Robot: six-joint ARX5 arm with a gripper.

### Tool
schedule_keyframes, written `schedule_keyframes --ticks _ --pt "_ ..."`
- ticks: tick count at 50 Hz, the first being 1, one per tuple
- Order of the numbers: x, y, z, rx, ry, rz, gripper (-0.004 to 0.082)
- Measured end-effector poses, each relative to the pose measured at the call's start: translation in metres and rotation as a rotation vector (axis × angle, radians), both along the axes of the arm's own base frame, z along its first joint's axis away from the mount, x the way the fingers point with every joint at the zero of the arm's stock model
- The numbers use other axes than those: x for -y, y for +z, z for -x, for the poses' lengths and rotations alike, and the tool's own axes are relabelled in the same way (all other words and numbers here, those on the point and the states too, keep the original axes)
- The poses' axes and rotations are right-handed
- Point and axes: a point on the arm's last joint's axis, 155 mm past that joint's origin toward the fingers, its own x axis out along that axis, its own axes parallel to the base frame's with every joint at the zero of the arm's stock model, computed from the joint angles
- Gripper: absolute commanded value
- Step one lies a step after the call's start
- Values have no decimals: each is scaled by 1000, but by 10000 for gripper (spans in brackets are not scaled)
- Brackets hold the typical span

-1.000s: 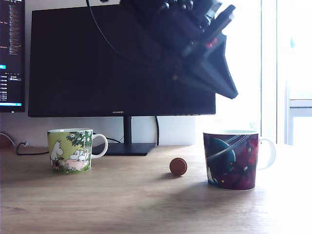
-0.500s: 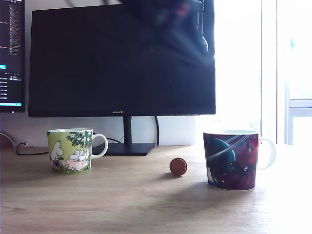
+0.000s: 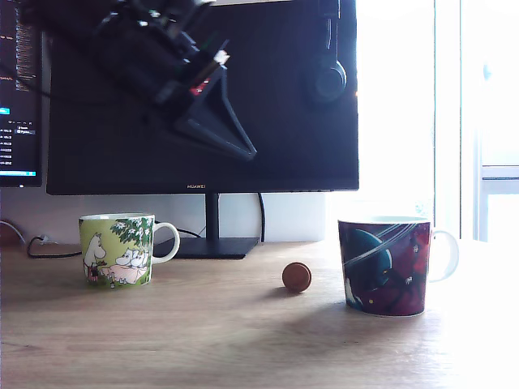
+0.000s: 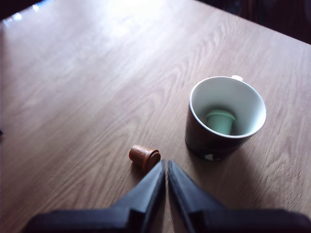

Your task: Pick up the coffee capsules from the table one by one and drop them inside the nearest coffee cup

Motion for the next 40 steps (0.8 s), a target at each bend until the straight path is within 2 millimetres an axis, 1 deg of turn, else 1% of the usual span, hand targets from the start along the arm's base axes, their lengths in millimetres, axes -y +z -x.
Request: schedule_keyframes --ticks 11,18,40 --pt "-8 -28 8 -11 12 -8 -19" --pt "-5 -21 4 19 11 14 -19" --pt "-7 -24 4 9 16 7 -18"
